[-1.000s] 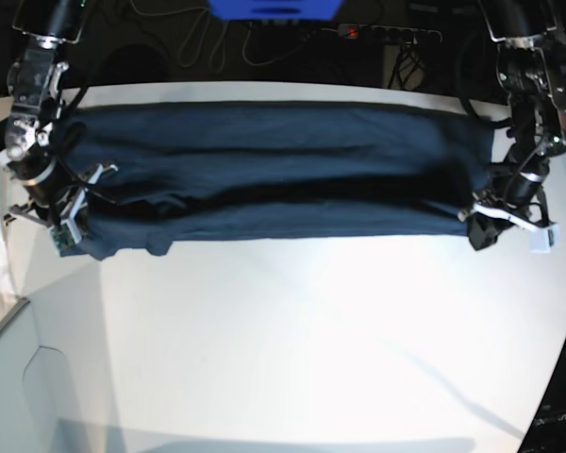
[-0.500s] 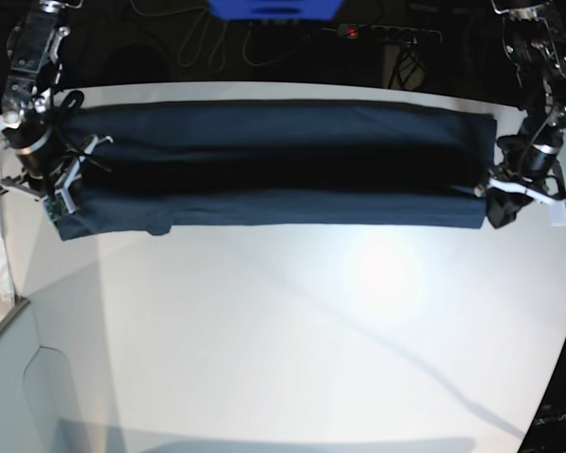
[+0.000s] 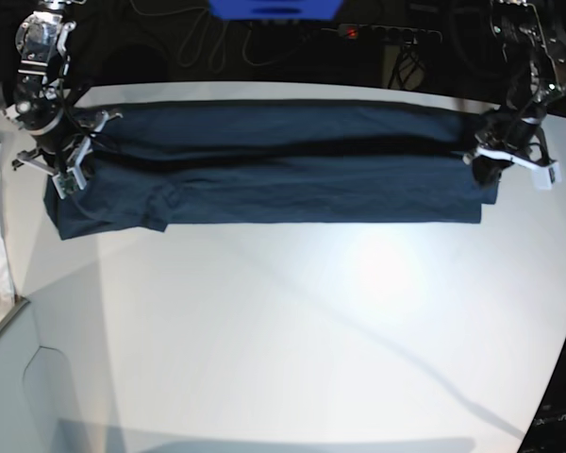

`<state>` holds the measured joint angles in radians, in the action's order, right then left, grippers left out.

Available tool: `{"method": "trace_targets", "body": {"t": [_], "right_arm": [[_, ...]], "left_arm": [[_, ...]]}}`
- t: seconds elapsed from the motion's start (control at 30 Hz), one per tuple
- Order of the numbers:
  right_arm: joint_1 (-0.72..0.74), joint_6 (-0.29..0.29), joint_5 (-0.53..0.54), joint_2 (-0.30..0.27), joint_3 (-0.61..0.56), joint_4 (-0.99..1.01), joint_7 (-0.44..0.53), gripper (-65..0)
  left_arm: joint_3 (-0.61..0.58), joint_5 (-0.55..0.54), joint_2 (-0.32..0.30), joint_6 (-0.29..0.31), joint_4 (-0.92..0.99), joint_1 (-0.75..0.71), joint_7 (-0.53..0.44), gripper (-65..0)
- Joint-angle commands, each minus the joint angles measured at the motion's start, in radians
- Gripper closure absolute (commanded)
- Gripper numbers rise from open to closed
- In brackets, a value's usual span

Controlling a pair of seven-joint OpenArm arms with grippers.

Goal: Layout the t-shirt on the table in an organized manner, then fold the t-shirt properly
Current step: 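Hold both ends of the navy band and smooth it flat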

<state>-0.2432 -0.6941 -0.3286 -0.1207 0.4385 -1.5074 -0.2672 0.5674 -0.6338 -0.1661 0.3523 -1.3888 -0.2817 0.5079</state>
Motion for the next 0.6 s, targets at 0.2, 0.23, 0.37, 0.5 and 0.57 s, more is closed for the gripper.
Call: {"method": "trace_targets", "body": {"t": [0.2, 0.23, 0.37, 0.5, 0.57], "right_arm": [[-0.040, -0.004, 0.010, -0.012, 0.004, -0.051, 0.027, 0.0], [-0.055, -0.004, 0.010, -0.004, 0.003, -0.065, 0.047, 0.0], [-0.097, -0.004, 0.007, 0.043, 0.009, -0.100, 0.116, 0.0], [-0.091, -0.004, 0.007, 0.045, 0.010, -0.048, 0.122, 0.0], [-0.068, -0.004, 0.007, 0.043, 0.010, -0.008, 0.124, 0.0]], "left_arm": [[0.006, -0.010, -0.019, 0.011, 0.001, 0.011, -0.030, -0.2], [0.006, -0.010, -0.019, 0.011, 0.001, 0.011, -0.030, -0.2], [0.006, -0.011, -0.016, 0.011, 0.001, 0.012, -0.030, -0.2], [0.006, -0.011, -0.019, 0.011, -0.004, 0.008, -0.030, -0.2], [0.006, -0.004, -0.019, 0.011, -0.001, 0.008, -0.032, -0.2]]}}
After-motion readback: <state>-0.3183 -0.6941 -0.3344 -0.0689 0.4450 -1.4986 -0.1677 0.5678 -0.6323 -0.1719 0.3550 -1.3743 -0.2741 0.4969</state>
